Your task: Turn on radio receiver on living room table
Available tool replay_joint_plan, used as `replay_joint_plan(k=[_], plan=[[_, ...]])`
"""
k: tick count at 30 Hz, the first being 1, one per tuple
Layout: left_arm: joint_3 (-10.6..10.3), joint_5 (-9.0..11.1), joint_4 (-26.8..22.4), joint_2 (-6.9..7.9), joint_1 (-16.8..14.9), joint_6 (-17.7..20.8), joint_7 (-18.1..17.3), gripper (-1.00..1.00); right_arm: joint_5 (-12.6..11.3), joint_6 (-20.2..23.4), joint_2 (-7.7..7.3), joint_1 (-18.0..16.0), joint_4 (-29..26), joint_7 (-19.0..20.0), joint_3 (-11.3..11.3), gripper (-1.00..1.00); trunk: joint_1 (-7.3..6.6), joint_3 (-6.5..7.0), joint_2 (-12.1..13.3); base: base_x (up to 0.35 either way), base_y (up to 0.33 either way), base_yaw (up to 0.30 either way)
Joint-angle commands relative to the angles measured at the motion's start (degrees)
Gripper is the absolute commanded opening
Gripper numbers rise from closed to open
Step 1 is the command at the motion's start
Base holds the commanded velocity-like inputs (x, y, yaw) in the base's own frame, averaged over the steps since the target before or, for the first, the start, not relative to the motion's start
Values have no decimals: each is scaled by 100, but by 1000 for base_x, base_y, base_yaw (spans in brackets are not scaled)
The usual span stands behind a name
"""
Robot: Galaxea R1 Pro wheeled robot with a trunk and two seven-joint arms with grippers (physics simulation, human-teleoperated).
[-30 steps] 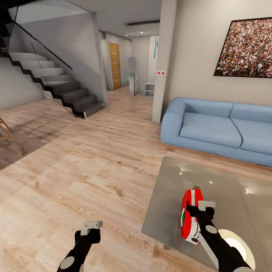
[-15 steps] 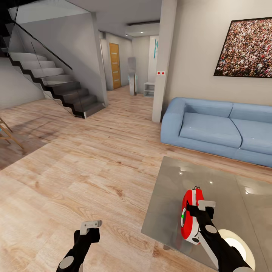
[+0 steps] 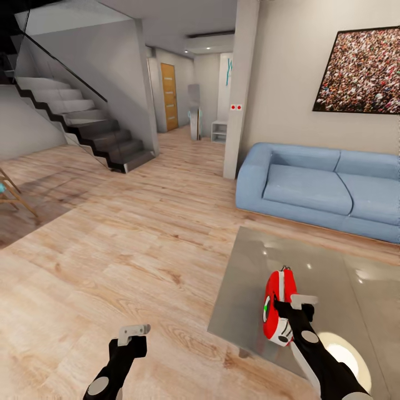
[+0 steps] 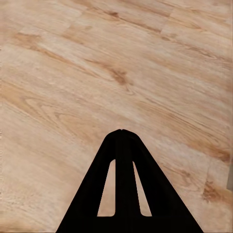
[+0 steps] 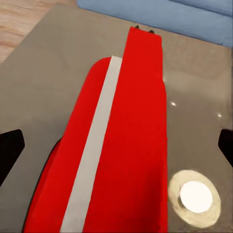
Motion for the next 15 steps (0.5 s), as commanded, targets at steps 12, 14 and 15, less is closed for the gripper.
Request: replay_joint_plan(k=[12, 14, 15], plan=[[-2, 6, 3, 0, 0, 3, -3, -100, 0, 0, 1, 1, 0, 0, 0, 100, 0, 0, 0, -346, 0, 0], [-2, 8, 7, 0, 0, 4, -4, -100, 0, 1, 1, 0, 0, 0, 0, 100, 0, 0, 0, -347, 0, 0], [-2, 7, 8, 0, 0, 4, -4, -100, 0, 1, 1, 0, 0, 0, 0, 100, 0, 0, 0, -347, 0, 0]])
